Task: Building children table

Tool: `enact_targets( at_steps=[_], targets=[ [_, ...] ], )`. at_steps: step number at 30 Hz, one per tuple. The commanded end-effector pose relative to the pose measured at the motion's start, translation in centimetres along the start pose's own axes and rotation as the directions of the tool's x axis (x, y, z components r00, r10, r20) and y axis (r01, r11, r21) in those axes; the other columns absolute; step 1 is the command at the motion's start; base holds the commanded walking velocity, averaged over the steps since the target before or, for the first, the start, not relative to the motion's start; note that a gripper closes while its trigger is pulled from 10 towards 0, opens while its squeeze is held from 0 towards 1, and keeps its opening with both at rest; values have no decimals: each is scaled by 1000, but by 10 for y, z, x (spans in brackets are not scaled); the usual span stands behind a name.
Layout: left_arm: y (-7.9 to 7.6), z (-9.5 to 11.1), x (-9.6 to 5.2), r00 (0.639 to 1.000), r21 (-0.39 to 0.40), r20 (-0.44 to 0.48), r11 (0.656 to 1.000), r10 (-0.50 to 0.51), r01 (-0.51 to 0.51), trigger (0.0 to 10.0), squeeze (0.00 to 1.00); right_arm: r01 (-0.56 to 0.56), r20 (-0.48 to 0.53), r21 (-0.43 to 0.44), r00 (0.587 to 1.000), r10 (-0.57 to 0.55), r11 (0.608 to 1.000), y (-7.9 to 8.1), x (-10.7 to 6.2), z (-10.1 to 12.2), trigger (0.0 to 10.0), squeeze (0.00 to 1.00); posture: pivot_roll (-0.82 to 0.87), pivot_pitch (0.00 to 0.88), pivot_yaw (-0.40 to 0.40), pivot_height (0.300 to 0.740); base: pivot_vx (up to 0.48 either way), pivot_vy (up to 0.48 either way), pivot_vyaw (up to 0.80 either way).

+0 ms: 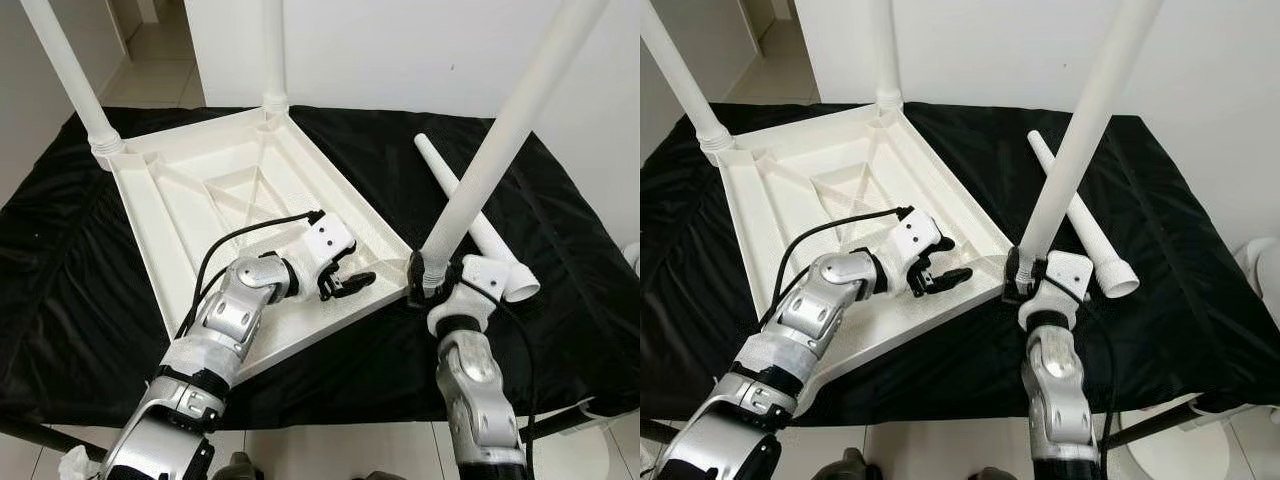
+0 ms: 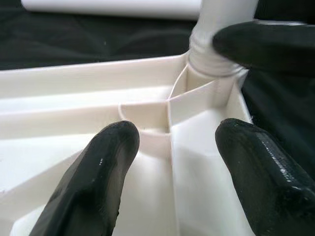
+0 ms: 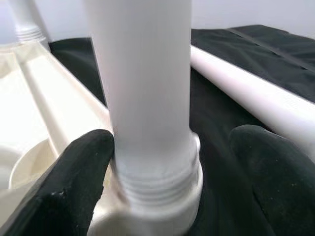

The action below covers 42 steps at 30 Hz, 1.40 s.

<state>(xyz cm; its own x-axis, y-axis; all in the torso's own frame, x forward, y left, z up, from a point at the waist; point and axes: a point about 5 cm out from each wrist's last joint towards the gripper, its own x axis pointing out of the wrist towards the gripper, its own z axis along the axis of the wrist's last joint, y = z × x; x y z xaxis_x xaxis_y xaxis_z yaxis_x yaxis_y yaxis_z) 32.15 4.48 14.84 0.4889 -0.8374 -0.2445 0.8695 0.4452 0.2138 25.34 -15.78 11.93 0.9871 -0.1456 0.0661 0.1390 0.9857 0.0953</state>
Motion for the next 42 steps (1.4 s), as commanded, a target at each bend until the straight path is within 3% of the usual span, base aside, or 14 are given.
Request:
enact_targets(
  at_steps=[1, 11, 17, 24, 35, 42],
  targets=[
    [13, -2, -2, 967, 12, -33, 967, 254, -254, 10000, 0, -17, -1, 12, 1000, 17, 1000, 1, -7, -3, 10000, 0, -27, 0, 13, 740, 0, 0, 0],
    [20, -2, -8, 964, 40, -74, 966, 256, -254, 10000, 0, -12, -24, 6, 1000, 13, 1000, -5, -23, -10, 10000, 0, -30, 0, 10, 740, 0, 0, 0],
    [15, -9, -19, 969, 36, -161, 983, 185, -181, 10000, 0, 4, -37, -16, 999, -4, 1000, -17, -33, -13, 10000, 0, -34, 6, 9, 740, 0, 0, 0],
    [18, -18, -26, 949, 43, -239, 979, 206, -201, 10000, 0, 2, -39, -24, 999, -3, 1000, -19, -37, -14, 10000, 0, -37, 8, 10, 740, 0, 0, 0],
    [11, -22, -27, 947, 30, -278, 987, 161, -159, 10000, 0, 3, -37, -31, 999, -4, 1000, -20, -40, -13, 10000, 0, -43, 5, 11, 740, 0, 0, 0],
    [-1, -32, -18, 933, 16, -329, 989, 146, -149, 10000, 0, -16, 4, -42, 1000, 16, 999, -17, -37, -5, 10000, 0, -52, 0, 12, 740, 0, 0, 0]
  ],
)
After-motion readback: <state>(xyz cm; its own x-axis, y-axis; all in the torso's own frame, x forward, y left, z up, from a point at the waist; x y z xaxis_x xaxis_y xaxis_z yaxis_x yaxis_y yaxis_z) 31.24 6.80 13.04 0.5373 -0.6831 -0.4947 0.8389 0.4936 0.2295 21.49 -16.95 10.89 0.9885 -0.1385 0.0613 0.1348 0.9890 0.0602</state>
